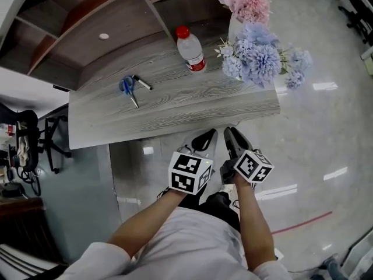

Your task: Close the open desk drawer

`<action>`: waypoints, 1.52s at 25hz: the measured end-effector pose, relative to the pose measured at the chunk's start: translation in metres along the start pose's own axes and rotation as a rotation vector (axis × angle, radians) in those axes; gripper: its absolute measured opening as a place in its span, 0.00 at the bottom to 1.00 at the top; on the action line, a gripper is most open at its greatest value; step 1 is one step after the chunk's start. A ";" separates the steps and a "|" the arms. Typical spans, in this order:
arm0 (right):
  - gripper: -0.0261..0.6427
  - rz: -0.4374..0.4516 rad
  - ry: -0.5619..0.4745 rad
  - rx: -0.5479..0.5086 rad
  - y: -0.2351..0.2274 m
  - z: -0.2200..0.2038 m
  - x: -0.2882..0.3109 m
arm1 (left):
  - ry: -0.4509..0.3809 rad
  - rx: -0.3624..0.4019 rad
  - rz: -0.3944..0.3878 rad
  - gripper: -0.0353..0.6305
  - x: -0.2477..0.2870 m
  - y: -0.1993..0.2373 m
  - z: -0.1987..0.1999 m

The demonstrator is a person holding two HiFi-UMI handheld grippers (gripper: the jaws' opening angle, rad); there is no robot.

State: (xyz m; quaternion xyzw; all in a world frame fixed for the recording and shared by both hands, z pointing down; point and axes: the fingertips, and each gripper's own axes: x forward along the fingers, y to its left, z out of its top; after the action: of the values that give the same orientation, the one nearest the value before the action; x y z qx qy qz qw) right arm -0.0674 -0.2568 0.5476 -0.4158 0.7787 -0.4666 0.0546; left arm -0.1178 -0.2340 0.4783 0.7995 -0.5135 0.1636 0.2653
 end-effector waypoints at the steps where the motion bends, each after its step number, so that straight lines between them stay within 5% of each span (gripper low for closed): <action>1: 0.17 0.002 0.006 -0.029 0.006 0.002 -0.006 | -0.010 -0.008 0.006 0.06 -0.004 -0.003 0.001; 16: 0.07 0.033 0.062 -0.509 0.096 0.019 -0.091 | -0.093 -0.045 0.119 0.06 -0.065 -0.048 -0.002; 23: 0.04 0.041 0.090 -0.598 0.117 0.020 -0.120 | -0.130 -0.023 0.128 0.06 -0.083 -0.066 0.000; 38: 0.04 0.056 0.085 -0.620 0.123 0.019 -0.127 | -0.132 0.014 0.126 0.06 -0.089 -0.079 0.004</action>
State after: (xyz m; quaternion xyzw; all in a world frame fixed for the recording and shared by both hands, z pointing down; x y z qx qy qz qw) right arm -0.0498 -0.1545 0.4032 -0.3714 0.8965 -0.2222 -0.0944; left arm -0.0831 -0.1447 0.4077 0.7765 -0.5780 0.1305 0.2143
